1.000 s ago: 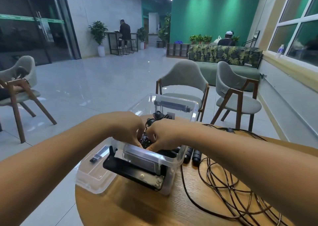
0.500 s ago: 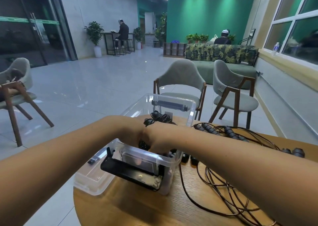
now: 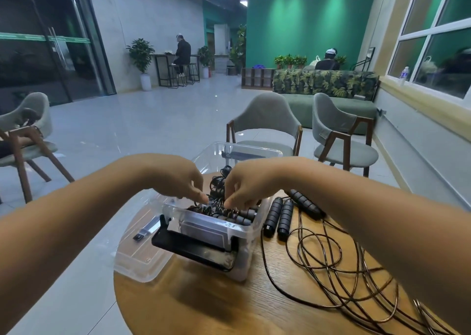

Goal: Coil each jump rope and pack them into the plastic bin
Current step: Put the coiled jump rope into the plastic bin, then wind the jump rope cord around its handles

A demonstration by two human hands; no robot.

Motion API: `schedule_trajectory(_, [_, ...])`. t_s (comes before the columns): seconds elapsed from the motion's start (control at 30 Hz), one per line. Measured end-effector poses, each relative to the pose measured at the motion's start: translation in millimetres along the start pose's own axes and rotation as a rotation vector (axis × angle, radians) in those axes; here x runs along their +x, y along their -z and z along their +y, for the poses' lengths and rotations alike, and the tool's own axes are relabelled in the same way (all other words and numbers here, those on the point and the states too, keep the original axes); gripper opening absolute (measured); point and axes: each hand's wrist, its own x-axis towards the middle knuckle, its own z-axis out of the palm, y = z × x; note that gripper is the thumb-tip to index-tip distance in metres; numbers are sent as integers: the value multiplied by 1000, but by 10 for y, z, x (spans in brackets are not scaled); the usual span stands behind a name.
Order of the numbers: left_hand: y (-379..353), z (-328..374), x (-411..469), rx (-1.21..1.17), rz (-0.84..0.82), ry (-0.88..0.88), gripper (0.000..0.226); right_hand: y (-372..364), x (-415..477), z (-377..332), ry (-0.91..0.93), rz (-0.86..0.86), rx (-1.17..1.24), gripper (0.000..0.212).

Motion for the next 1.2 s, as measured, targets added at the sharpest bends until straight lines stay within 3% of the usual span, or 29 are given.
schedule_trajectory(0.23, [25,500,-127,-230,362,-106,23,68,-689,262,42,314,145,21])
schedule_trajectory(0.47, [-108,1496,-82,-393,525,-301,22,-175,-1629,822,-91,453,209,19])
schedule_trajectory(0.8, [-549,2748,282,-387,437,-458,19,-796,-2860,1613,-400,558,333,16])
schedule_trajectory(1.1, [-1002,3720,777,-547,376,-441,13,-1463,-3329,2146,-644,736,571,9])
schedule_trajectory(1.2, [-1019,4049,973,-615,394,-426,17,-1694,-3351,2322,-735,750,541,8])
